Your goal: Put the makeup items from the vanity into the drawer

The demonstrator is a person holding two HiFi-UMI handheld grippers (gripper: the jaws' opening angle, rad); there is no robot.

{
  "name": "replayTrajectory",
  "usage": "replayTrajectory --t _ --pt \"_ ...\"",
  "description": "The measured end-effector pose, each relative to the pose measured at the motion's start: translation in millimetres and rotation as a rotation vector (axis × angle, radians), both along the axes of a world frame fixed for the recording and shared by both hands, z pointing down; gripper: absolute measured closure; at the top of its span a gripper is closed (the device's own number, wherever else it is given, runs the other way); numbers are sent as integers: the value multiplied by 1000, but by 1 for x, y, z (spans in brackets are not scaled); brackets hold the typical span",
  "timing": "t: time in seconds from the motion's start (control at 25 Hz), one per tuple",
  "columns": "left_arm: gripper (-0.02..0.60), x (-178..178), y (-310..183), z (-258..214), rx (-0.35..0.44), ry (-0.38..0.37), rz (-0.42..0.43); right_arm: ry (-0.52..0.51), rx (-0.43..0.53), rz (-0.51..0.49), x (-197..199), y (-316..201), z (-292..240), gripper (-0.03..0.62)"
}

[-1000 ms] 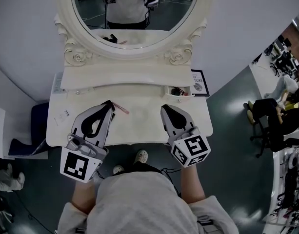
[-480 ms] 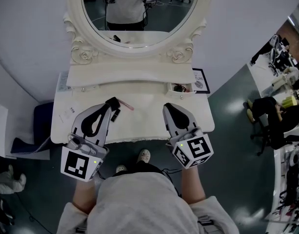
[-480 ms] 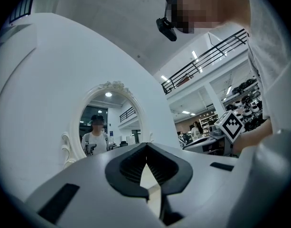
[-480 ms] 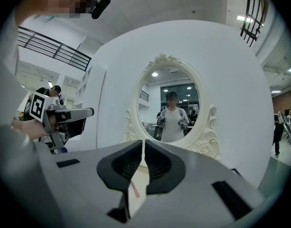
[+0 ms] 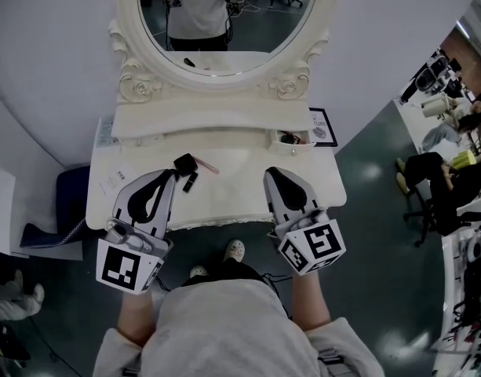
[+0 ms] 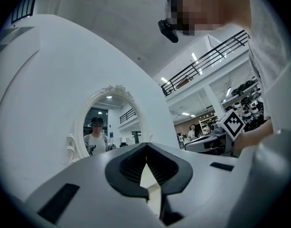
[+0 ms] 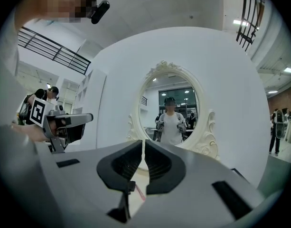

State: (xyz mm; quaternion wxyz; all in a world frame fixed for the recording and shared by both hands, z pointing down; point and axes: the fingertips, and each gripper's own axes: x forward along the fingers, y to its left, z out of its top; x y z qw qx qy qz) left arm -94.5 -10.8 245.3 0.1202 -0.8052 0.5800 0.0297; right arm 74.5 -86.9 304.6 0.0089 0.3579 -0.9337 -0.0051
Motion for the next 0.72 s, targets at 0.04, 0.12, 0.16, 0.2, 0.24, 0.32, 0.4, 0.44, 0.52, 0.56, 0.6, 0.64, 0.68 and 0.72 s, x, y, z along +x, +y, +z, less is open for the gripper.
replayTrajectory --t 0.04,0.12,0.16,0.2,0.24,0.32,0.4,0.44,0.52,0.56,0.6,0.64,0.68,0.72 --pt "568 0 2 -1 5 1 1 -4 5 2 0 2 -1 563" --pt "568 0 4 -1 8 0 4 -12 11 5 0 6 -2 563" --pt "566 0 5 -1 8 0 5 -15 12 6 1 8 -3 563" --pt "568 0 6 0 6 -1 7 -18 13 7 1 9 -3 562" --pt "568 -1 7 1 -1 -4 9 -21 15 8 1 11 -4 562" --pt "568 -2 9 5 -18 -12 11 -26 20 12 0 13 -5 562" --pt "566 -3 9 0 0 -1 9 -28 25 15 0 14 -7 562" --pt "568 -3 9 -1 8 3 8 -29 27 17 0 14 -8 563" --pt "568 -5 10 -1 12 4 9 -33 32 18 -1 16 -8 562" --pt "568 -5 11 -1 12 4 9 -35 34 18 -2 16 -8 562" --pt "566 -6 11 0 11 4 9 -36 35 20 -2 17 -8 562" --pt "568 -7 11 0 11 4 10 -37 36 22 -3 17 -8 563" --pt "568 -8 11 1 11 4 11 -37 37 23 -3 17 -8 563" --pt "568 -8 11 1 11 3 13 -38 38 24 -4 17 -9 563"
